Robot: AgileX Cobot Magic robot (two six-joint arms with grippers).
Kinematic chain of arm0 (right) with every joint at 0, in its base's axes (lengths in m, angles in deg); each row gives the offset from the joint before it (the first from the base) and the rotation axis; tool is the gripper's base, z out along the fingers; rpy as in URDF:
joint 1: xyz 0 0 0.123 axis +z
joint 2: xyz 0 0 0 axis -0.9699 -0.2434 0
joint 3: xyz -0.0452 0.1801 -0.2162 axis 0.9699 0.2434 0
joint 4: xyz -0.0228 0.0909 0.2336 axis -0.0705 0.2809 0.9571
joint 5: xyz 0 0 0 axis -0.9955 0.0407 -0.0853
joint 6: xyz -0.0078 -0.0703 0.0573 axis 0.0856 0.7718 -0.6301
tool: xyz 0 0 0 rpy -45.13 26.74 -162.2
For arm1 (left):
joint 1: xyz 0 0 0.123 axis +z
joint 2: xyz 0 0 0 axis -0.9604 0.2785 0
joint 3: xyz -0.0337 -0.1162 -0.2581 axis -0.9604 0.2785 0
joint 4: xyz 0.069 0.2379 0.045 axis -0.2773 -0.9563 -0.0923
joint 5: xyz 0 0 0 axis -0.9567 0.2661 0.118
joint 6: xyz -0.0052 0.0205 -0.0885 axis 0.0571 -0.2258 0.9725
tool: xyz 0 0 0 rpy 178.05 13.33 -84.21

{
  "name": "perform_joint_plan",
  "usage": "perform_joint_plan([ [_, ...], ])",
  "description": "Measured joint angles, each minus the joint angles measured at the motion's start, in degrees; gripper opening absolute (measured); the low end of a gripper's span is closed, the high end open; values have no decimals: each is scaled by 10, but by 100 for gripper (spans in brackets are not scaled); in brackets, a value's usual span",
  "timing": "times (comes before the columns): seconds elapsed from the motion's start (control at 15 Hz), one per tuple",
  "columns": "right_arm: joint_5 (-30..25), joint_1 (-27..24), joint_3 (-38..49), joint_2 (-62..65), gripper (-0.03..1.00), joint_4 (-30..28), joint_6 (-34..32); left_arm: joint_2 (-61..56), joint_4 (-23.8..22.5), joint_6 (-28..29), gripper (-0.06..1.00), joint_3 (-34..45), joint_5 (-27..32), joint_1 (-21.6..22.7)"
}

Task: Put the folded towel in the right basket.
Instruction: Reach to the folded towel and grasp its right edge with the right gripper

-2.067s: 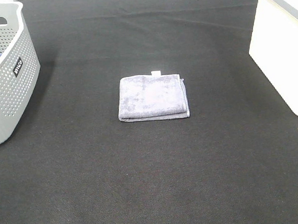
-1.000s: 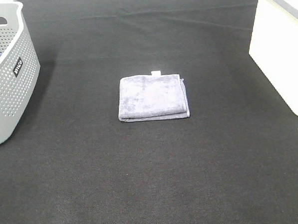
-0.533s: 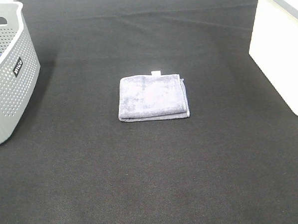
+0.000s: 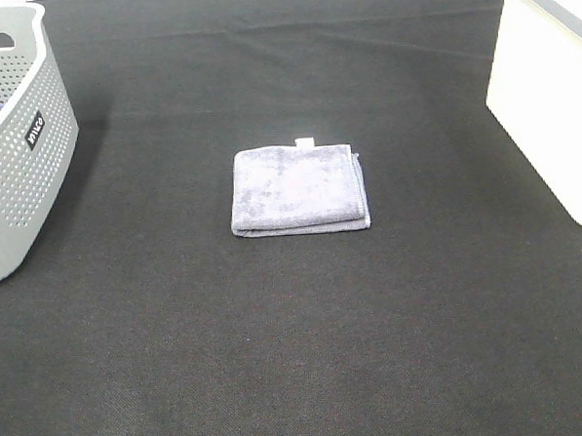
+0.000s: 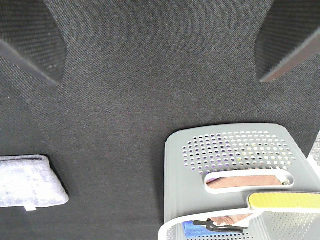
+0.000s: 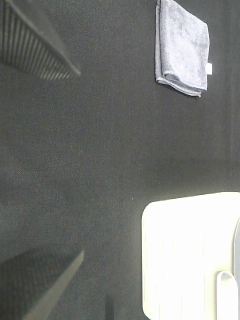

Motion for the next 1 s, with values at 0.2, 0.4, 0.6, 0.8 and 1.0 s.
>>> perform_joint_plan([
  [0.2, 0, 0, 0, 0, 84, 0, 0, 0, 0, 0, 97, 0, 0, 0],
  [0.4, 0, 0, 0, -1, 84, 0, 0, 0, 0, 0, 97, 0, 0, 0],
  [0.6, 50, 0, -12, -50, 84, 4, 0, 0, 0, 0, 97, 0, 0, 0],
  [0.8, 143, 0, -44, -170, 84, 5, 0, 0, 0, 0, 97, 0, 0, 0],
  [1.0, 180, 0, -84, -268, 84, 5, 5, 0, 0, 0, 97, 0, 0, 0],
])
